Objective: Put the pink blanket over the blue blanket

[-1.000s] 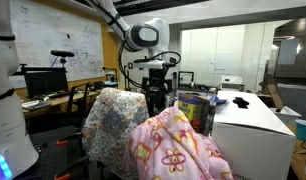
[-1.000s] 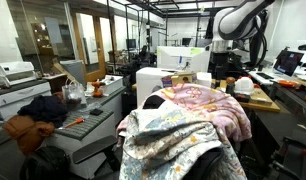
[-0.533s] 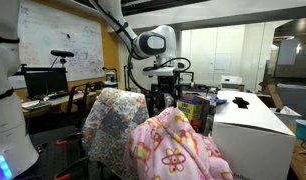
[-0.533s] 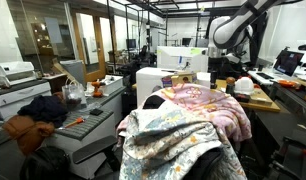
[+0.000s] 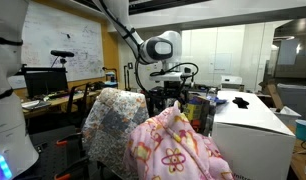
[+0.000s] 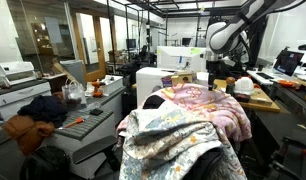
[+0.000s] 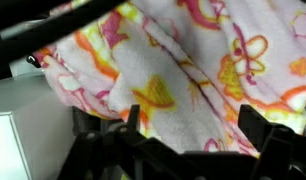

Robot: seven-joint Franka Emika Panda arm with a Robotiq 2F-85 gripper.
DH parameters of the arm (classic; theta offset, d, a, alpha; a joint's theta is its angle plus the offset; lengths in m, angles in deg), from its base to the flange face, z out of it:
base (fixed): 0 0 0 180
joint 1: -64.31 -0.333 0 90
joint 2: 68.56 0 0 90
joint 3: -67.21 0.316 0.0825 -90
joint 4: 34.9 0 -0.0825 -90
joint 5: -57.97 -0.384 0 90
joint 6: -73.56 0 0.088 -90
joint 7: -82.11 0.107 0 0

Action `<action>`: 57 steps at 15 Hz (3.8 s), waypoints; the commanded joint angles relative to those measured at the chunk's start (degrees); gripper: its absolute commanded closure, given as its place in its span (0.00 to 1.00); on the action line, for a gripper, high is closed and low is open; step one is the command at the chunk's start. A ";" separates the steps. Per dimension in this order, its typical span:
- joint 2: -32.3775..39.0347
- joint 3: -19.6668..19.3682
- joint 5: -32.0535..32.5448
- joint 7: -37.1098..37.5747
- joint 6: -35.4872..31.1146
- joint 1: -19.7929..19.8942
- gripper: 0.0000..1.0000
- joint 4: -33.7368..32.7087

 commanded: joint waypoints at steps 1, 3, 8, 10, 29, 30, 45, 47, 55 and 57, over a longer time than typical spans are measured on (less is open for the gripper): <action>2.70 1.28 0.64 -0.64 -0.23 1.58 0.00 -2.65; 3.74 1.43 0.87 -0.68 -0.15 2.01 0.00 -3.44; 5.12 1.59 1.52 -0.98 -0.62 2.67 0.00 -4.27; 5.46 1.86 1.37 -1.20 -0.56 2.88 0.00 -4.50; 2.73 4.44 -1.66 -1.89 4.15 3.35 0.99 -4.48; 1.57 4.80 -2.48 -1.75 5.79 3.20 0.99 -4.28; -10.98 5.28 -5.24 5.90 15.87 -1.55 0.99 -4.57; -11.89 5.33 -5.51 7.06 17.25 -2.19 0.99 -5.00; -14.98 5.43 -6.57 14.33 23.39 -4.91 0.99 -9.49; -14.92 5.50 -7.21 15.80 25.35 -5.42 0.99 -11.53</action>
